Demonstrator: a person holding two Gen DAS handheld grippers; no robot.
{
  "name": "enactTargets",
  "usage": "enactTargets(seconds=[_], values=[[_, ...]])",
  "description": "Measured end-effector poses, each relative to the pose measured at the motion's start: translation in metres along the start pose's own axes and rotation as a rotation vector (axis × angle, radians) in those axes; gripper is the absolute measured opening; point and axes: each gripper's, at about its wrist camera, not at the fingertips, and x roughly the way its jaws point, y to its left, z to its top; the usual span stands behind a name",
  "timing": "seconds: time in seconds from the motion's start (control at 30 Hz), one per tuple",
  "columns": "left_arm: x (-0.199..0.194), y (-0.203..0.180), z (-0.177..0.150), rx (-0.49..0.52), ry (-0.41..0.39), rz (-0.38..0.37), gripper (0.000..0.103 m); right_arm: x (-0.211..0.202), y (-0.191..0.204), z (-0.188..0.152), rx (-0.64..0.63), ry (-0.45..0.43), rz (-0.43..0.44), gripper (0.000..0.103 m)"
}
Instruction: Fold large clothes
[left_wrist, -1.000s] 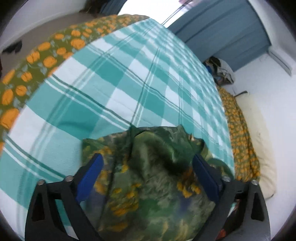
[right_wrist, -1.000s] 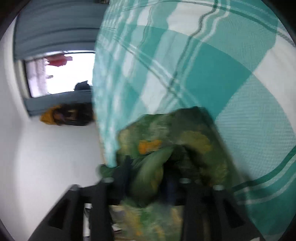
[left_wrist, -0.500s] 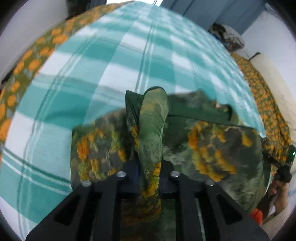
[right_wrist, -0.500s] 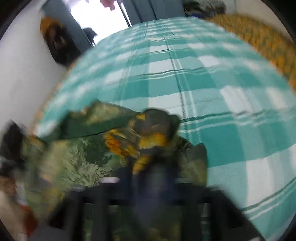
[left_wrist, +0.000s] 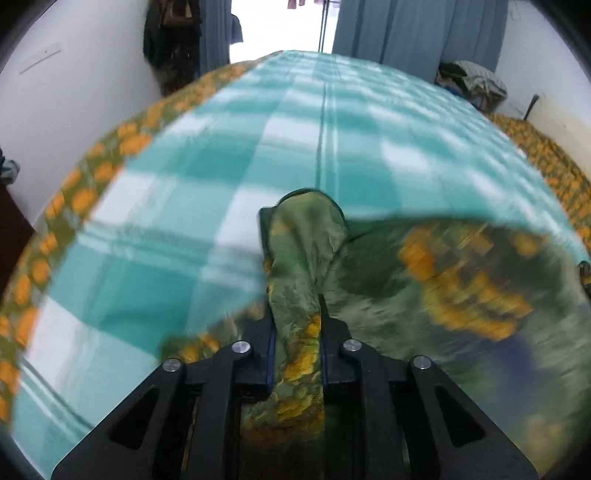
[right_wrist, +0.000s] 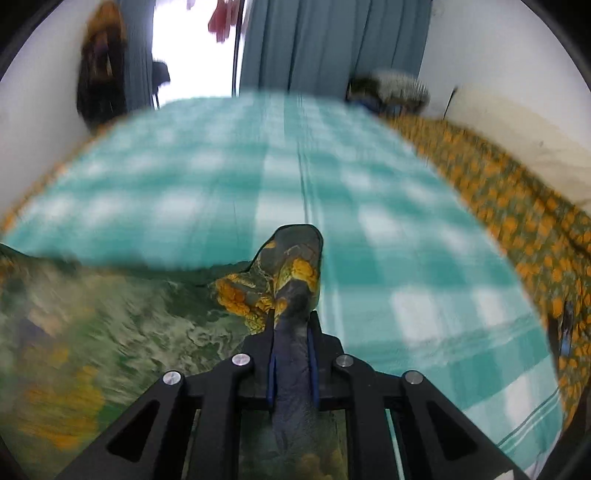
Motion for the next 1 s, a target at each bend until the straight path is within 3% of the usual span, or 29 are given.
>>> enactTargets(seconds=[0.1, 0.4, 1.0], values=[[0.006, 0.009, -0.014, -0.055, -0.048, -0.028, 0.022, 0.017, 0.005, -0.026, 0.035, -0.030, 0.002, 0.016], [0.016, 0.018, -0.014, -0.105, -0.052, -0.105, 0.023, 0.024, 0.002, -0.032, 0.087, -0.061, 0.014, 0.017], [0.016, 0.019, -0.014, -0.112, -0.053, -0.115, 0.024, 0.032, 0.002, -0.032, 0.111, -0.073, 0.039, 0.017]])
